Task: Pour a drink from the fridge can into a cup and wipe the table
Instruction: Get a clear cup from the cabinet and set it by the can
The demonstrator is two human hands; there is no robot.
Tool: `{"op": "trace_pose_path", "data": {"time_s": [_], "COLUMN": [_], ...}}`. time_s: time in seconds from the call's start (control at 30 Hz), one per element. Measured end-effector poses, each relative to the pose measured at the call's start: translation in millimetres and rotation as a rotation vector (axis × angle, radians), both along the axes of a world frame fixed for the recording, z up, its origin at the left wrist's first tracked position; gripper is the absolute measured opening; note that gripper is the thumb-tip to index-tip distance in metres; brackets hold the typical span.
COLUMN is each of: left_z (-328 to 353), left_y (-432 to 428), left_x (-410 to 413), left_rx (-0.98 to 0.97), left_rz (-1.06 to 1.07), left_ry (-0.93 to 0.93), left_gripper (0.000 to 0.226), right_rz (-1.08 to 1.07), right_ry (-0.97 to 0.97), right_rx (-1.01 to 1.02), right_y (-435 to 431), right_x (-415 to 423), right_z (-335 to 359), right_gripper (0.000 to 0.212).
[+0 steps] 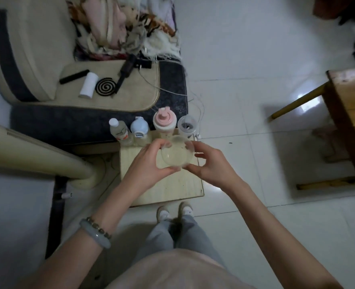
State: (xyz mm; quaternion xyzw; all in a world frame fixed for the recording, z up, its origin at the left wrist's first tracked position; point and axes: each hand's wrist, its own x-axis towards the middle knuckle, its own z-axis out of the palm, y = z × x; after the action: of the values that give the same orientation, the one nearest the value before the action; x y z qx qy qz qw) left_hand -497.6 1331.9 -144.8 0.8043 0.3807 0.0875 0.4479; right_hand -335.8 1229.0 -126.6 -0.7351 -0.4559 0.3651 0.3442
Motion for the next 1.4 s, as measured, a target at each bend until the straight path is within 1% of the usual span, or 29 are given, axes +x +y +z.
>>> {"op": "trace_pose_path", "data": {"time_s": [0.23,0.37,0.53,0.63,0.8,1.17,1.4], "left_z": [47,57,61,63,70,74,71], "left_y": [-22,-49,-101,-144,-237,-451,-531], "left_x": [36,68,114,146,197,299,365], "left_rx": [0.024,0.047,0.054,0.056,0.034,-0.073,-0.107], "left_rz": [-0.194,-0.312,-0.445,-0.507,-0.623,-0.852,-1.000], "left_ry": [-0.021,-0.053,-0.082,-0.110,-0.152,-0.266,-0.281], "left_gripper": [0.063,0.058,0.057,0.058,0.057,0.050,0.055], "right_rz": [-0.204,-0.320,-0.457,-0.545,-0.693,-0.967,-1.109], "right_ry": [0.013,0.010,-0.003,-0.004,-0.023,-0.105,-0.112], "right_rx": [0.031,0.036,0.061,0.078,0.093,0.090,0.121], "right_y": [-59,-101,-166,-218,-317,-537,-616], "right_x": [11,24,48,64,92,148,184], "right_z": [41,50,57,62,68,70,67], "right_gripper": [0.052,0.055,0.053,0.051,0.054,0.050,0.052]}}
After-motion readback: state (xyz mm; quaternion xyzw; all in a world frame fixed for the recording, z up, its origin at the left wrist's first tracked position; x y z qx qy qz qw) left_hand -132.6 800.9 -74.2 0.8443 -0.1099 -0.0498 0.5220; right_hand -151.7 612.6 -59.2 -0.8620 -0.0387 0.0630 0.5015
